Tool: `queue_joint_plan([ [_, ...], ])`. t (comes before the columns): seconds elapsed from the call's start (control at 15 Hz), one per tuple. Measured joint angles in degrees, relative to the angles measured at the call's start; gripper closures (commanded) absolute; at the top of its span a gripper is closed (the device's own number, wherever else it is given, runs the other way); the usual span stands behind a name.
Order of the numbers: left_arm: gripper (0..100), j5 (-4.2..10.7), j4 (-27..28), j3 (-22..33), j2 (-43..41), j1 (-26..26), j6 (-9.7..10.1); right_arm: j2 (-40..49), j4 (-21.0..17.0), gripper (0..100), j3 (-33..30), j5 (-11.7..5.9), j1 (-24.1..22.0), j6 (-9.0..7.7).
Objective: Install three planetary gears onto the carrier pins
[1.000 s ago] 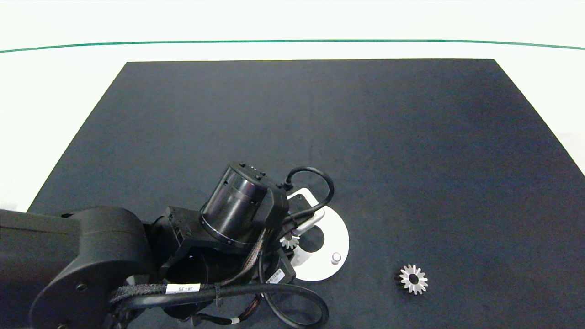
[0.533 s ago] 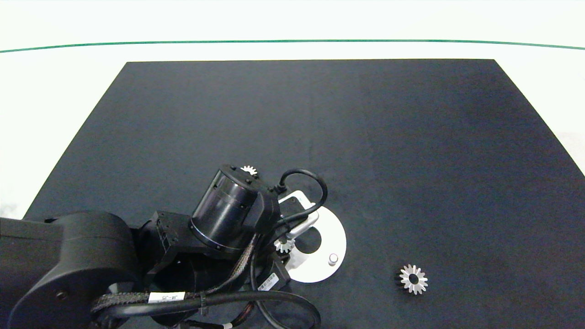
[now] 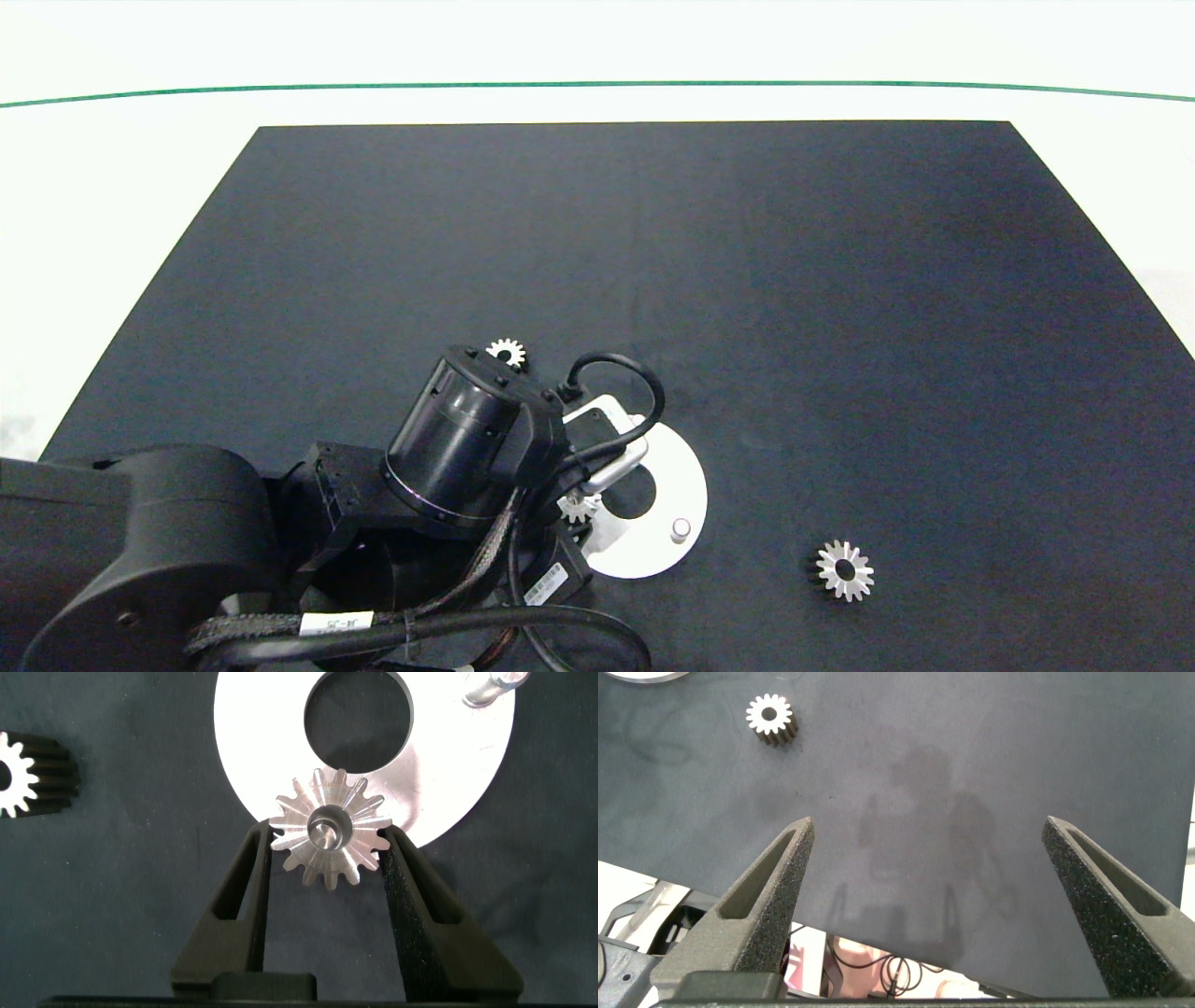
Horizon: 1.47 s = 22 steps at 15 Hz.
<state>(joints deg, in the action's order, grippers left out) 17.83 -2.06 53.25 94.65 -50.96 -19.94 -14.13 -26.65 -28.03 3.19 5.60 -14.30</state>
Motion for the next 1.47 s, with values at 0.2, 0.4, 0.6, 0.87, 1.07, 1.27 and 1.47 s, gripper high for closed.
queue_joint_plan([
  [0.2,100,-0.09,-0.1,-0.1,0.1,0.0,1.10,0.0,0.0,0,0.0,-0.02,0.0,0.00],
  [0.4,100,-0.11,-0.1,-0.1,0.1,0.0,1.21,0.0,0.0,0,0.0,-0.02,0.0,0.00],
  [0.6,100,-0.50,-0.2,-0.2,0.0,0.0,1.32,0.1,0.0,0,0.0,-0.04,0.0,-0.11],
  [0.87,100,-1.05,-4.5,-1.4,0.0,0.1,2.22,0.4,0.0,0,0.0,-0.02,0.0,-0.09],
  [1.07,100,-1.02,-5.5,-2.9,0.0,0.0,2.43,0.4,0.0,0,0.0,0.00,0.0,-0.09],
  [1.27,100,-1.00,-5.3,-3.5,-0.2,0.0,2.11,0.4,0.0,0,0.0,0.02,0.0,-0.17],
  [1.47,100,-1.02,-5.3,-3.4,-0.7,0.9,1.67,0.4,0.0,0,0.0,0.00,0.0,-0.17],
])
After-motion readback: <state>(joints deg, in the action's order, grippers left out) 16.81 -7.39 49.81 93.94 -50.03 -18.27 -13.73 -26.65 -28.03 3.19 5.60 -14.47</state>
